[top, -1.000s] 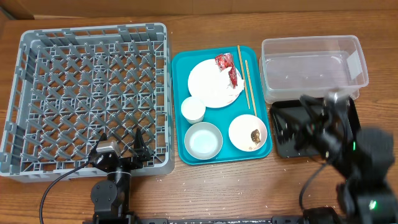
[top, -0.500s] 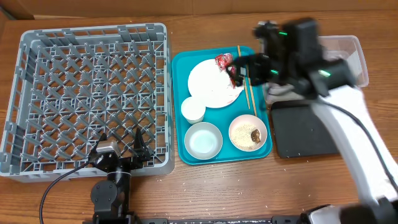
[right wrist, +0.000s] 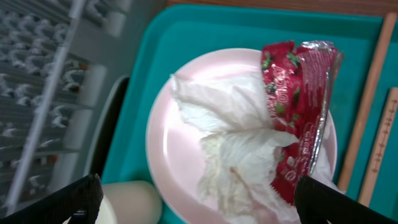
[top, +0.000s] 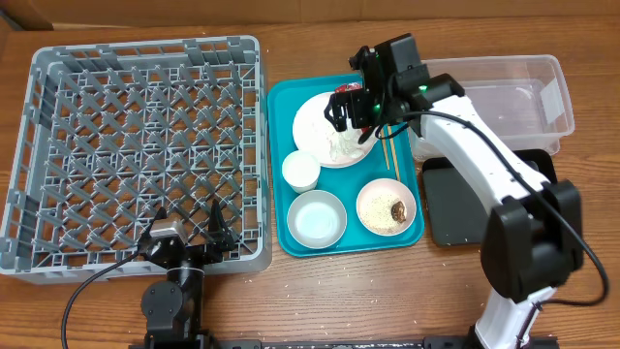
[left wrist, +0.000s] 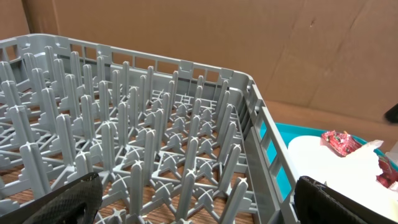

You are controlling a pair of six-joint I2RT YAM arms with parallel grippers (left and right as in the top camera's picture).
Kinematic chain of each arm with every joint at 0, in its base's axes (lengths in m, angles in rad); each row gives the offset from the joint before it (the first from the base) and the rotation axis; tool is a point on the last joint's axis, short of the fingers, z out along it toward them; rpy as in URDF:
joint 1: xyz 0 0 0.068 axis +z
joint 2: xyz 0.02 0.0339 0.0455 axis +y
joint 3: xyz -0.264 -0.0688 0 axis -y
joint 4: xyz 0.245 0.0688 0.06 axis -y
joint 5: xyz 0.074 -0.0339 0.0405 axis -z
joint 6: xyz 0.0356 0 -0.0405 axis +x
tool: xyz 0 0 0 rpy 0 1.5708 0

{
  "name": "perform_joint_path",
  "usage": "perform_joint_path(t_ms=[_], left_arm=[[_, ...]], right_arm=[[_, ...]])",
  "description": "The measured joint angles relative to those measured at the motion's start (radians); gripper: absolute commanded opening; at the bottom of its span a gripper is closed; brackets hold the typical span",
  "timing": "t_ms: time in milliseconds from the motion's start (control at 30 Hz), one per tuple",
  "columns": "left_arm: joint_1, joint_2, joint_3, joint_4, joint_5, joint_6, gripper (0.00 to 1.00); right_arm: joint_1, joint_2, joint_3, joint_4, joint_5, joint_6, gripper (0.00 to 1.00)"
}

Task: Sort waste into correct bins and load items into the dishwasher
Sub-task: 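Reach the right gripper to the red wrapper and tissue on the plate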

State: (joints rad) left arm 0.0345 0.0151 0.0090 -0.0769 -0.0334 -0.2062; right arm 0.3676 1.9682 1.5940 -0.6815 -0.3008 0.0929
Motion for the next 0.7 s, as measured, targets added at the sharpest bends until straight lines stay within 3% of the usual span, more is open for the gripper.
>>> perform_joint_path(t_ms=[333, 700], left_arm=[[0.0, 0.0, 0.0, 0.0, 0.0, 0.0, 1.0], [0.0, 0.0, 0.0, 0.0, 0.0, 0.0, 1.0]], right_arm=[[0.069, 0.111, 0.0, 0.048, 0.256, 0.008, 0.94], [0.103, 0.177, 0.0, 0.087, 0.358, 0.011, 0.86]])
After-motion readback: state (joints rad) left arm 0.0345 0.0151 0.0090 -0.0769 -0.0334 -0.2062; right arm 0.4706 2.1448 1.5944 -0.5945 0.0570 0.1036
